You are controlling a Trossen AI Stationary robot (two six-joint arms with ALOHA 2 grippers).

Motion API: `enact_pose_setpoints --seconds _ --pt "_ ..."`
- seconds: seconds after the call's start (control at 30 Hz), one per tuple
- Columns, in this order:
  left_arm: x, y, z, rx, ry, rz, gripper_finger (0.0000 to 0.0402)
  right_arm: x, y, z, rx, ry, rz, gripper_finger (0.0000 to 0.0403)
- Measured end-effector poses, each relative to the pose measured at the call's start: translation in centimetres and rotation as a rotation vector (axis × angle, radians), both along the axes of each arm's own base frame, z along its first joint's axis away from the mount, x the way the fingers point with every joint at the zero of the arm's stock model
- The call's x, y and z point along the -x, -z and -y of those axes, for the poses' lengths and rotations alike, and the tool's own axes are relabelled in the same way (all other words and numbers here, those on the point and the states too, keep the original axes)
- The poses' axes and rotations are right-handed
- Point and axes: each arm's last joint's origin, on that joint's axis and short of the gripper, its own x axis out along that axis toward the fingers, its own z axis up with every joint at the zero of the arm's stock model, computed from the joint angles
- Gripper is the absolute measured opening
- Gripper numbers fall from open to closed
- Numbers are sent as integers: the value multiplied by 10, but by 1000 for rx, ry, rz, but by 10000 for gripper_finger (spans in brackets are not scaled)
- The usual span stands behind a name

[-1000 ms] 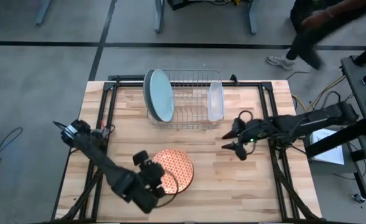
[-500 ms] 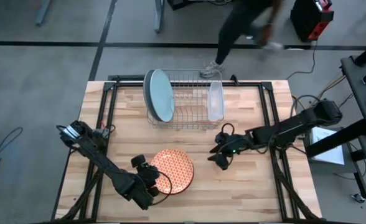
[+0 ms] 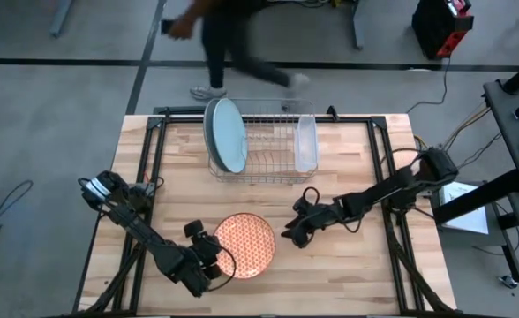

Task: Sort dishes
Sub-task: Put the orange plate in the dish rack

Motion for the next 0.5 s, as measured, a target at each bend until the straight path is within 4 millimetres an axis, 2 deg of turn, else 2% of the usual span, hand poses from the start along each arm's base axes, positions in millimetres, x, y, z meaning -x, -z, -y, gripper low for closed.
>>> enact_pose_setpoints --seconds 0.3,0.5 --pt "-3 5 1 14 4 75 154 -12 15 -12 -79 14 68 214" --pt "-4 9 3 9 4 108 154 -29 17 -20 -74 10 80 218"
